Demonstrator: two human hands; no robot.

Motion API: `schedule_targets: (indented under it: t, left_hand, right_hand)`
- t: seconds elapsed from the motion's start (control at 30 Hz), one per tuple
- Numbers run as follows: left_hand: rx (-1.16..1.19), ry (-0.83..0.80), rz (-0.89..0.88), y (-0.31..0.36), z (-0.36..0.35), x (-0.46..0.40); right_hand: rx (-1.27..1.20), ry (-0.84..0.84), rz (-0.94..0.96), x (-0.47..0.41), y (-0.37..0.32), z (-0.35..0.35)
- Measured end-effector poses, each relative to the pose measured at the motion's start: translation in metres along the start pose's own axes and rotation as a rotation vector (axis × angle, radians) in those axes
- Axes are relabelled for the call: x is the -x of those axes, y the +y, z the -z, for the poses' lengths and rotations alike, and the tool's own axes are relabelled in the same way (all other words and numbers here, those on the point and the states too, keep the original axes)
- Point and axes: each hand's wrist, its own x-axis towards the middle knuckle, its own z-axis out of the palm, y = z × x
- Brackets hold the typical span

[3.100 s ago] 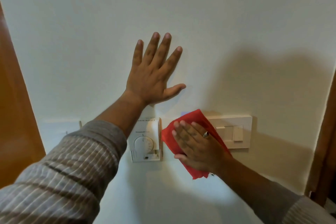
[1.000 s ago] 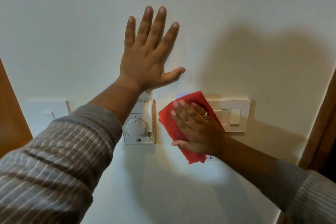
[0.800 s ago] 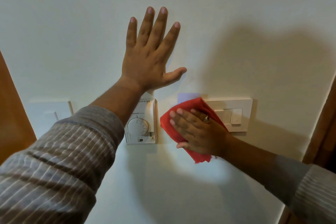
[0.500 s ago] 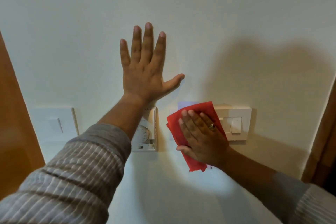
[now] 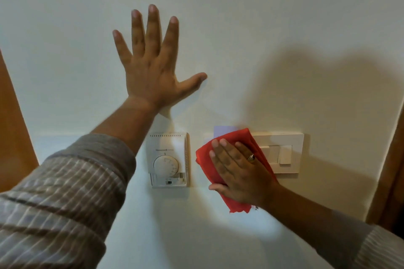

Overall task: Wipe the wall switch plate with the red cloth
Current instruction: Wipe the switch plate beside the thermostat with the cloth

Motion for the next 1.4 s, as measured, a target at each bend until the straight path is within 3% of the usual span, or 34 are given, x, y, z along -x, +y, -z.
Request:
schedule_targets:
  t: [0.13,0.37,0.53,0.73,0.83,1.0,1.2,1.4]
  left_hand:
    - [0.008,-0.004,0.007,0.002,0.004,-0.002]
    - [0.033,-0.01,-0.002,0.001,0.006,0.0]
    - [0.026,-0.003,0.002,0.006,0.004,0.001]
    - [0.021,-0.006,0.003,0.005,0.004,0.001]
    - [0.024,-0.01,0.001,0.004,0.004,0.001]
    - [0.022,-0.014,-0.011,0.001,0.003,0.002]
    - [0.042,-0.039,-0.024,0.0,0.005,0.003]
    - [0.036,-0.042,-0.018,0.0,0.005,0.003]
  right_hand:
    - [-0.02,-0.058,0.247,0.0,0.016,0.002]
    - [-0.053,-0.025,0.04,0.021,0.012,0.005]
    - [-0.116,-0.125,0.214,0.016,0.021,0.008]
    - [-0.157,-0.127,0.389,-0.025,0.034,0.013]
    - [-0.134,-0.081,0.304,-0.032,0.03,0.013]
    - [-0.011,0.023,-0.09,-0.029,0.003,0.007]
    - [-0.054,-0.054,0.318,0.0,0.031,0.007]
    - [-0.05,-0.027,0.156,0.014,0.025,0.007]
